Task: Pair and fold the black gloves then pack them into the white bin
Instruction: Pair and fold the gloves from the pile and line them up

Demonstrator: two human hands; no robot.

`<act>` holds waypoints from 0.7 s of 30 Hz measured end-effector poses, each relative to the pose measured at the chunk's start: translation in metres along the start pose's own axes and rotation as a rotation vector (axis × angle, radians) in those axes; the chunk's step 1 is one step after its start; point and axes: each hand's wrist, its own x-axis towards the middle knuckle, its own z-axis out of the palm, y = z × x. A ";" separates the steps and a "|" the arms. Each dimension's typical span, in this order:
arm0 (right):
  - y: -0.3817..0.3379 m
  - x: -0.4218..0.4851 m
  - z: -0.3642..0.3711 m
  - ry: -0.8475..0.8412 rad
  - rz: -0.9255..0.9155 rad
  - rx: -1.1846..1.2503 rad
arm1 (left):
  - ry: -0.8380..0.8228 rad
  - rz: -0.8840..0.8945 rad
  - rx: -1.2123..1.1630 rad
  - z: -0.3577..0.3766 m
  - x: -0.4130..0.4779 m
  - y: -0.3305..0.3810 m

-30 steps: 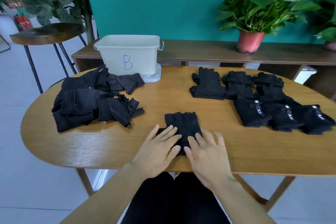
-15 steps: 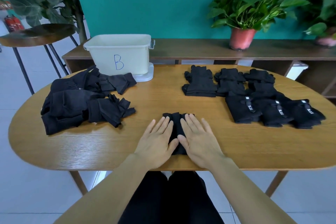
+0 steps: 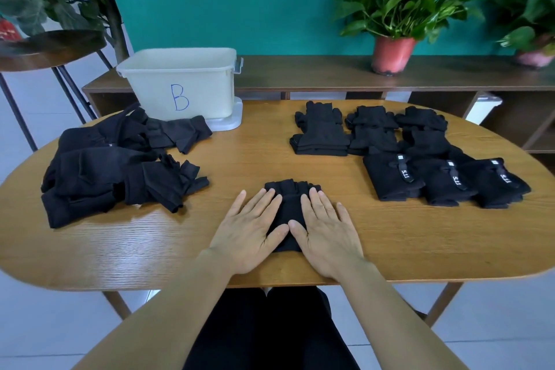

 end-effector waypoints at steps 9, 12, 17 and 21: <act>-0.002 -0.003 -0.019 -0.062 0.003 0.117 | 0.170 -0.074 -0.075 -0.002 -0.016 -0.005; -0.011 -0.005 -0.029 0.029 -0.050 0.076 | 0.255 -0.101 -0.055 -0.006 -0.032 -0.020; -0.047 -0.001 -0.043 0.139 -0.189 0.031 | 0.338 -0.167 -0.029 -0.017 -0.063 -0.064; -0.082 0.009 -0.051 0.196 -0.287 -0.019 | 0.367 -0.269 0.010 -0.025 -0.088 -0.101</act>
